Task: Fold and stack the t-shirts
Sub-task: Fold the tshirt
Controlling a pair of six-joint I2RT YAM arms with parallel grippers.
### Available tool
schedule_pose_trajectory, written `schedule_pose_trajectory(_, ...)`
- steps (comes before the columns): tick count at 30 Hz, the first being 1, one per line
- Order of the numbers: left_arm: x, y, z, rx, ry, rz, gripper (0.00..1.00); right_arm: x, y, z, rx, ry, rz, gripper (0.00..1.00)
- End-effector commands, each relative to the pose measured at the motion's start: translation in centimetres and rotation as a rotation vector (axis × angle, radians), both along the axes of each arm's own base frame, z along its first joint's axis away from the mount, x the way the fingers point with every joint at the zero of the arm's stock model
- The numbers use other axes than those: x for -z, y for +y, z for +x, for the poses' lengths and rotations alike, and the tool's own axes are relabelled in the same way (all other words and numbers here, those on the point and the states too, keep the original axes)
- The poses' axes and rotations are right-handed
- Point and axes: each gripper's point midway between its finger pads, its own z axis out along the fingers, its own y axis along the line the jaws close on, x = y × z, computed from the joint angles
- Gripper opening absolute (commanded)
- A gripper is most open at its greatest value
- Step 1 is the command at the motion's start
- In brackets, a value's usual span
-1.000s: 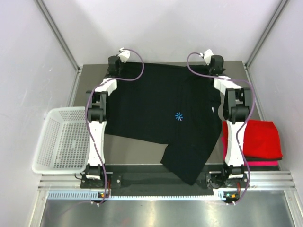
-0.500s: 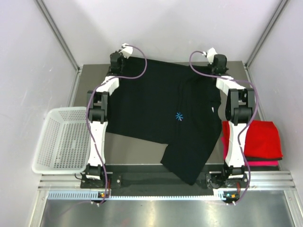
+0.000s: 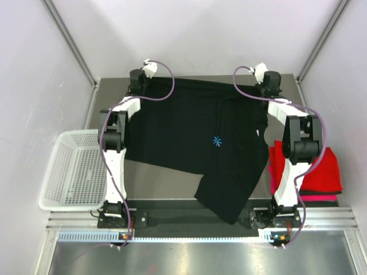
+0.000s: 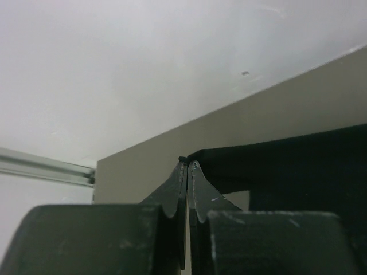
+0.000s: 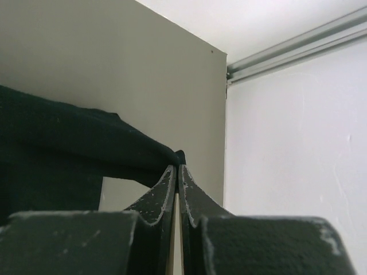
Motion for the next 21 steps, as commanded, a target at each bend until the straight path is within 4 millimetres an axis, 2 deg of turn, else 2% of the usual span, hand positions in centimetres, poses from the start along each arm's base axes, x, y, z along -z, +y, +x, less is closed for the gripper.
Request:
schedule_pose_trajectory(1,-9.7,3.6,-1.1,-0.091,-0.191,-0.023,0.0,-4.8,-1.4,-1.2,0.051,-0.096,0.01,0.0)
schedule_pose_trajectory(8,-9.3,4.9,-2.9,-0.096,-0.175,-0.017,0.0,-4.9,-0.5,-2.8,0.03,-0.06,0.047,0.0)
schedule_pose_trajectory(9,-8.9,5.2,-3.0,-0.101,-0.168,-0.017,0.0,-4.2,-0.2,-3.2,0.024,-0.041,0.051,0.0)
schedule_pose_trajectory(13,-8.2,6.3,-3.0,-0.117,-0.158,-0.017,0.0,-4.1,0.4,-4.4,0.003,-0.028,0.056,0.0)
schedule_pose_trajectory(14,-8.1,6.4,-3.0,-0.119,-0.155,-0.019,0.0,-3.6,0.5,-4.8,0.0,-0.013,0.059,0.0)
schedule_pose_trajectory(19,-7.2,6.1,-3.6,-0.099,-0.132,-0.022,0.0,-3.5,0.7,-5.7,-0.006,-0.004,0.06,0.0)
schedule_pose_trajectory(21,-6.8,6.4,-3.8,-0.111,-0.126,-0.017,0.0,-2.9,0.8,-6.2,-0.01,0.018,0.067,0.0)
